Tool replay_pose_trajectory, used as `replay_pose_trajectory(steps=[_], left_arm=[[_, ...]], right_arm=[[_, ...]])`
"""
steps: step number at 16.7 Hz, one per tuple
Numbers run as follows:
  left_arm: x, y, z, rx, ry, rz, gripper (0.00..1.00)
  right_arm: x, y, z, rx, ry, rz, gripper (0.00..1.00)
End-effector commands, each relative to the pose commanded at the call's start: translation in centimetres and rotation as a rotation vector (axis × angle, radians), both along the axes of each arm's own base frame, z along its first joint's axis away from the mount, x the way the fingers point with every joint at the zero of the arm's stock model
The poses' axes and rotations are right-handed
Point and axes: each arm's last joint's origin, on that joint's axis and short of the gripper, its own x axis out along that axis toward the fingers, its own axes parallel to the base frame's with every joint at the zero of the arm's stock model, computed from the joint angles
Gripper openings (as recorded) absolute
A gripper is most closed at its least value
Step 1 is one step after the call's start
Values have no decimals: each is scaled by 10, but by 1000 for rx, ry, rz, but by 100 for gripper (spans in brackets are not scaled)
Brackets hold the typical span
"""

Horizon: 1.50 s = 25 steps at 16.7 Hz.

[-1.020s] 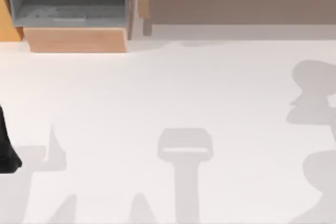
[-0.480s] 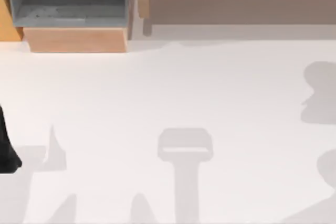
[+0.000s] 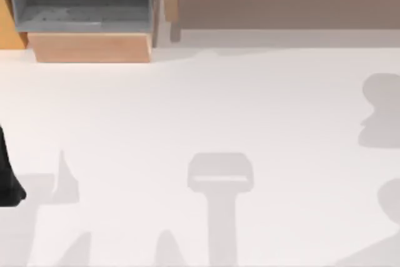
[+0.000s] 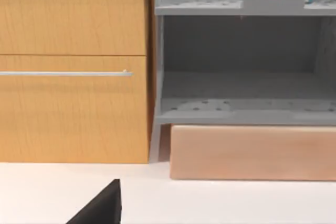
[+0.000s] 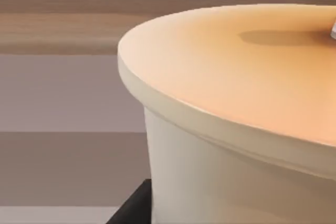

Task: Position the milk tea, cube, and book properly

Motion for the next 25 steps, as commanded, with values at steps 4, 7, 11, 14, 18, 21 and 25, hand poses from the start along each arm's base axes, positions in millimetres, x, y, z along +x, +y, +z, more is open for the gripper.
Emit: replay_pose_trajectory(steps=[4,7,11,14,18,21,25], left_arm=[[0,0,0,0,0,0,100],[0,0,0,0,0,0,100],[0,0,0,0,0,0,100],[0,0,0,0,0,0,100],[0,0,0,0,0,0,100],[0,0,0,0,0,0,100],[0,0,0,0,0,0,100]], right_arm=[[0,0,0,0,0,0,75],[0,0,0,0,0,0,98],[0,0,0,0,0,0,100],[0,0,0,0,0,0,100],[-5,-1,2,-3,-7,1,100],[-22,1,-2,4,9,1,100],[-30,1,0,0,-1,1,100]])
